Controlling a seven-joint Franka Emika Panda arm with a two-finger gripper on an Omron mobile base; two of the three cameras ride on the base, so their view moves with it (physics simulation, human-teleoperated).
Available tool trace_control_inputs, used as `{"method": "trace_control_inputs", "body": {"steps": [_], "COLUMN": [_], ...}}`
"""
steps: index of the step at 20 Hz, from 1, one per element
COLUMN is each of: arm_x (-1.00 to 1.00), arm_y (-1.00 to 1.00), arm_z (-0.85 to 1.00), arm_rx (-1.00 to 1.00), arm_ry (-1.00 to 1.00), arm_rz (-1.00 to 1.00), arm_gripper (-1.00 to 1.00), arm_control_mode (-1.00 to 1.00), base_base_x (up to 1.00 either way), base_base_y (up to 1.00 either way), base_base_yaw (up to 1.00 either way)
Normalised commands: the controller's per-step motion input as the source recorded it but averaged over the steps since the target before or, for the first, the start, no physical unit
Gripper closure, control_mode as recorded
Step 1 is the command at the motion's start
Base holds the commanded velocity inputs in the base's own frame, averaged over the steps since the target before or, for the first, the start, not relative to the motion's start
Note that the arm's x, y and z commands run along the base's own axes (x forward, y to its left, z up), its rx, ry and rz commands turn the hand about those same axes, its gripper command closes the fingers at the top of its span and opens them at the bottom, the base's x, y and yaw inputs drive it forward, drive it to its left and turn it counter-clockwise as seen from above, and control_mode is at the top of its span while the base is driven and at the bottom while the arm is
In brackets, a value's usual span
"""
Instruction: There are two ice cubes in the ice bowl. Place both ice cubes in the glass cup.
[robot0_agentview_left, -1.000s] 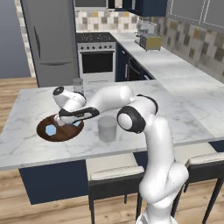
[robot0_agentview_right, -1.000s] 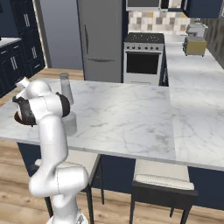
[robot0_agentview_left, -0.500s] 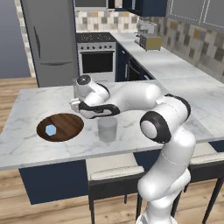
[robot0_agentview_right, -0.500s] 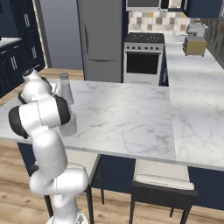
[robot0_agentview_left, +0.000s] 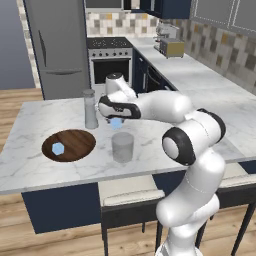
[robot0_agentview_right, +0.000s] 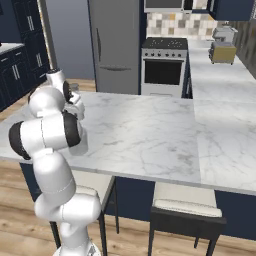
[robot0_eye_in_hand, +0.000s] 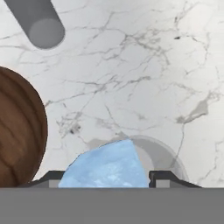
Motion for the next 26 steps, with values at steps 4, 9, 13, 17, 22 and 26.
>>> {"method": "trace_control_inputs", "body": {"steps": [4,9,13,17,22,26], "arm_x": [0.00,-0.21,-0.10,0.00,0.00,-0.05], "arm_y": [-0.06,-0.13,-0.14,0.00,-0.07,-0.09], "arm_z": [0.00,-0.12,0.00,0.00,0.00,0.00], "arm_rx": [0.01,0.15,0.15,0.00,0.01,0.03], "arm_ry": [0.04,0.00,0.00,0.00,0.00,0.00], "arm_rz": [-0.01,-0.02,-0.05,0.00,0.00,0.00], "arm_gripper": [1.00,1.00,1.00,1.00,1.00,1.00], "arm_control_mode": [-1.00,-1.00,-1.00,-1.00,-1.00,-1.00], "base_base_x": [0.00,0.00,0.00,0.00,0.00,0.00], "base_base_y": [0.00,0.00,0.00,0.00,0.00,0.00], "base_base_yaw": [0.00,0.00,0.00,0.00,0.00,0.00]}}
